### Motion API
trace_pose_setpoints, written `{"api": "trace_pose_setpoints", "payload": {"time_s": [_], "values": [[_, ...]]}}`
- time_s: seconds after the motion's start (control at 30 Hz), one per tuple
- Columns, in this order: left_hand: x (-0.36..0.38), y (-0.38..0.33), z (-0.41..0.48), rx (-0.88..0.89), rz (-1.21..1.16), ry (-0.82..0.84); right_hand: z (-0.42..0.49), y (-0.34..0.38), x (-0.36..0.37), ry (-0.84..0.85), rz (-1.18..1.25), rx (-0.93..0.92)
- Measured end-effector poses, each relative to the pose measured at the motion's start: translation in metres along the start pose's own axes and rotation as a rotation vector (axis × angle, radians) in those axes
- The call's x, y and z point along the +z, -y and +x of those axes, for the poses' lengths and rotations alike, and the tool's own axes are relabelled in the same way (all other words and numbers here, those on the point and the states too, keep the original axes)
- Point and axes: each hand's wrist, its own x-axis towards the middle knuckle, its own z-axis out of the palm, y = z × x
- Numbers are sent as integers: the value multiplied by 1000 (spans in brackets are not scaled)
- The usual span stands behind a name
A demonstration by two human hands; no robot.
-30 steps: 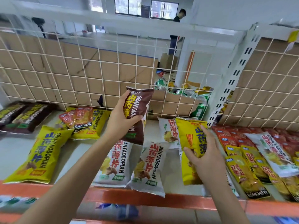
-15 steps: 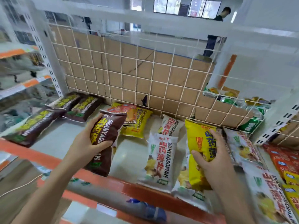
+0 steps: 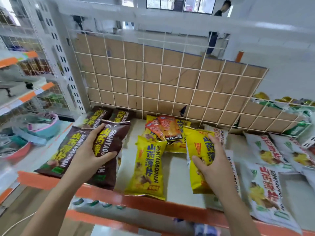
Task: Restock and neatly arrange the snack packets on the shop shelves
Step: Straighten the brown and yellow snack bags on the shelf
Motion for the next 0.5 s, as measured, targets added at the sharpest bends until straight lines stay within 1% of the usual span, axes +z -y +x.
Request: {"api": "trace_pose_setpoints", "payload": {"time_s": [0.2,0.3,0.5], "values": [[-20,34,21,-8,36,0,-10,16,40,4,-143,27],[-25,43,27,-14,35,12,-18,19,54,13,-214,70],[-22,55,30,-17,200,30,-26,20,70,24,-389,125]]}}
